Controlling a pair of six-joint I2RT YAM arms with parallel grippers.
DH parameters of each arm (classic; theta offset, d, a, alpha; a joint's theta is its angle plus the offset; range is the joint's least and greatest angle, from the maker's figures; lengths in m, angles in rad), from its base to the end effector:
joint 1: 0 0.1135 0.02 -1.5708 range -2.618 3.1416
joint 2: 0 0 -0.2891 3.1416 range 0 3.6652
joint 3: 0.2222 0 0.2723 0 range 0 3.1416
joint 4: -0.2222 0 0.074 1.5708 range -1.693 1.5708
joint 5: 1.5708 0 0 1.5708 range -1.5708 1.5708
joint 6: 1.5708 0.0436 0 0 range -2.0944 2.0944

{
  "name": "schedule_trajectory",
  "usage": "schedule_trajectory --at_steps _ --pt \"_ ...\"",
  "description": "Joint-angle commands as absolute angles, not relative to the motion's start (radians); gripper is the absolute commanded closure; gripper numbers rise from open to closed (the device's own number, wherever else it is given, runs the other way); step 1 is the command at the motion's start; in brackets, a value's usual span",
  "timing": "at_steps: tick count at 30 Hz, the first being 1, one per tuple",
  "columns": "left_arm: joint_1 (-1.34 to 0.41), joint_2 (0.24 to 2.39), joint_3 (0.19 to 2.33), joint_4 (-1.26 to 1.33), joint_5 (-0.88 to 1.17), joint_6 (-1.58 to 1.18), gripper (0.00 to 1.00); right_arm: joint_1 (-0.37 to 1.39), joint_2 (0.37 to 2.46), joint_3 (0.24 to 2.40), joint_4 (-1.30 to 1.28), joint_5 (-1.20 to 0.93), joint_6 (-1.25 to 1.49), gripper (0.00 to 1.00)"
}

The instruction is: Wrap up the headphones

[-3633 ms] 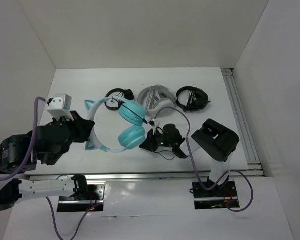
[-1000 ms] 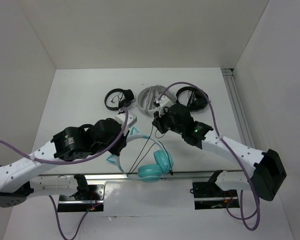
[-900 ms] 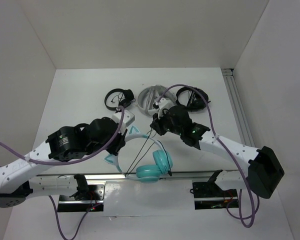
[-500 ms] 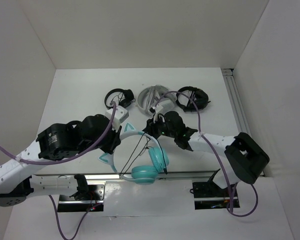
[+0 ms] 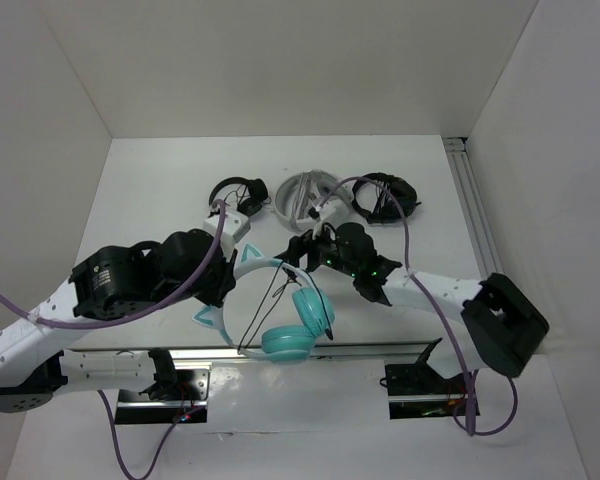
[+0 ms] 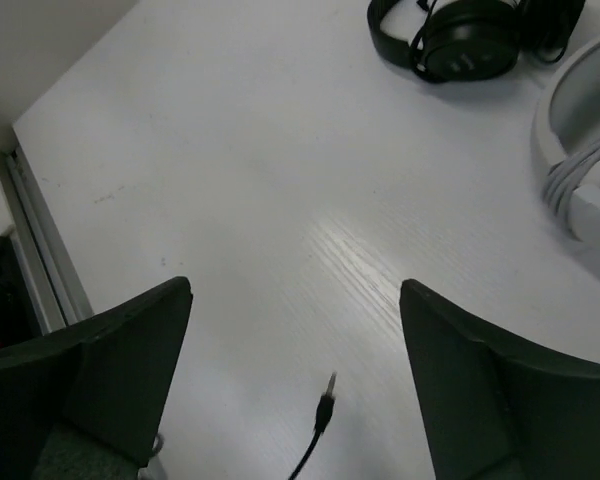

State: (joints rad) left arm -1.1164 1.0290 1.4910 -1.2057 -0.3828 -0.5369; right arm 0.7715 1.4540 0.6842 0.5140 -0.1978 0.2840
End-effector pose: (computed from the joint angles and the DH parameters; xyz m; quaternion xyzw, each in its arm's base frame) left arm 0.0876 -0.1421 0.4558 0.1836 0.8833 -0.1722 0.3954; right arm 0.2318 0.2374 0.2293 -0.2486 0.7498 0.3738 0.4861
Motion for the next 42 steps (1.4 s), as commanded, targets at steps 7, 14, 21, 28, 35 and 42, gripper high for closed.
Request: schedule_trajectory --at_steps 7,14,21,28,35,42 --pt "-1.121 1.009 1.58 -1.167 -0.478 -0.658 1.0 0.692 1.129 0.571 0.39 -0.139 0.206 0.01" --pt "-1.121 1.02 1.617 -1.19 -0.499 -0.676 1.0 0.701 1.057 0.523 0.27 -0.437 0.172 0.03" --pt "-1.121 1.031 1.647 -1.19 -0.488 -0.676 1.0 0.729 1.037 0.468 0.343 -0.572 0.215 0.03" --pt "-1.121 1.042 1.66 -1.17 -0.439 -0.667 1.0 0.758 1.095 0.445 0.506 -0.347 0.225 0.04" --pt "-1.121 1.072 1.703 -1.18 -0.448 -0.658 1.0 0.758 1.242 0.56 0.517 -0.388 0.201 0.05" --pt "-1.121 1.072 1.684 -1.171 -0.457 -0.667 1.0 0.814 1.295 0.526 0.64 -0.364 0.236 0.16"
